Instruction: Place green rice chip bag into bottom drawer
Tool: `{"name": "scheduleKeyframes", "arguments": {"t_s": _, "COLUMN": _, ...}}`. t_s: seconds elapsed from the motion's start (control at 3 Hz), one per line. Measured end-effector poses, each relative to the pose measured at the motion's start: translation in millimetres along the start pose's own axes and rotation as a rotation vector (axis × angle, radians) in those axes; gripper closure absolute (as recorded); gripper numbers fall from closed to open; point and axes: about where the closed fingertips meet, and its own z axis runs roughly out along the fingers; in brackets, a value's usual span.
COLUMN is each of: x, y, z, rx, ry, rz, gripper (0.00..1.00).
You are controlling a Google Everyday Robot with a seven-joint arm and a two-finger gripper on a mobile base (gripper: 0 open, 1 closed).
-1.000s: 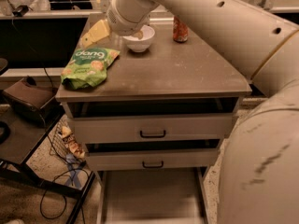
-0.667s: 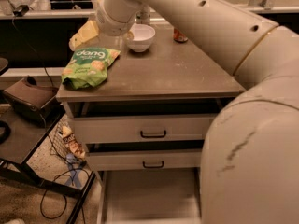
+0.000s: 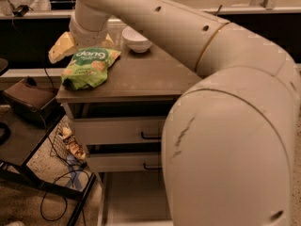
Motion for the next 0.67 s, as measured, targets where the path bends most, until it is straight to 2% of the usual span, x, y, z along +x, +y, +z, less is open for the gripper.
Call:
{"name": "scheduleKeyframes", "arguments": {"t_s": 0.33, "x": 10, "y": 9, "z": 32, "rx": 0.047, "ry": 0.031, "rz": -0.038, "gripper": 0.00}}
{"name": "scheduleKeyframes", "arguments": {"t_s": 0.67, "x": 27, "y": 8, "z": 58, "rx": 0.088, "ry": 0.075, "rz": -0.075, "gripper": 0.17}}
